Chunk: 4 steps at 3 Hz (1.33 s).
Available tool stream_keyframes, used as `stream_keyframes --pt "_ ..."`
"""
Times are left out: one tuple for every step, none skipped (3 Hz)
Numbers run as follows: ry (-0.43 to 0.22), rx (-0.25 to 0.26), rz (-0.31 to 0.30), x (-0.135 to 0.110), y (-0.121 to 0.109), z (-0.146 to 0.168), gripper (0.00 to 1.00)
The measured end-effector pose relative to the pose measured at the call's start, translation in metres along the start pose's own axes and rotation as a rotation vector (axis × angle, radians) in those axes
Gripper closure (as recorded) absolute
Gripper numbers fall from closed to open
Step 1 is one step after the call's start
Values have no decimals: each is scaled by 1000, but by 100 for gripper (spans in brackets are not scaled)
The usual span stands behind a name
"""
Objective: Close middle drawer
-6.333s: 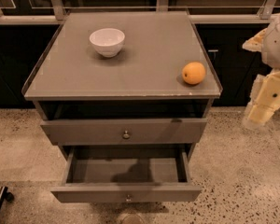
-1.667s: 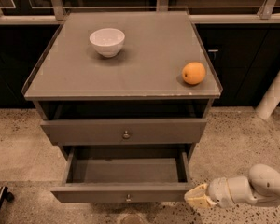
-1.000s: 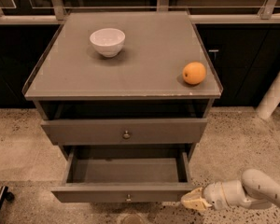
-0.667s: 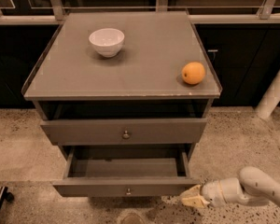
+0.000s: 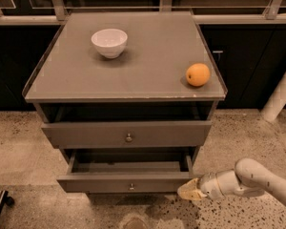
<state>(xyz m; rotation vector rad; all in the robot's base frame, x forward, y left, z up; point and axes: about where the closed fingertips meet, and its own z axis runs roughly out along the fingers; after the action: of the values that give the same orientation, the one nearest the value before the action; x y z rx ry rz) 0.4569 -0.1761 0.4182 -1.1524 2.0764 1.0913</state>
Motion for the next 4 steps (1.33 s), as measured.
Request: stream_keyframes --pt "28 66 -69 -37 -20 3 100" --pt "58 162 -101 -61 -44 2 100" --pt "95 276 -129 -80 -66 -1 100" --pt "95 276 -124 -78 -64 0 100"
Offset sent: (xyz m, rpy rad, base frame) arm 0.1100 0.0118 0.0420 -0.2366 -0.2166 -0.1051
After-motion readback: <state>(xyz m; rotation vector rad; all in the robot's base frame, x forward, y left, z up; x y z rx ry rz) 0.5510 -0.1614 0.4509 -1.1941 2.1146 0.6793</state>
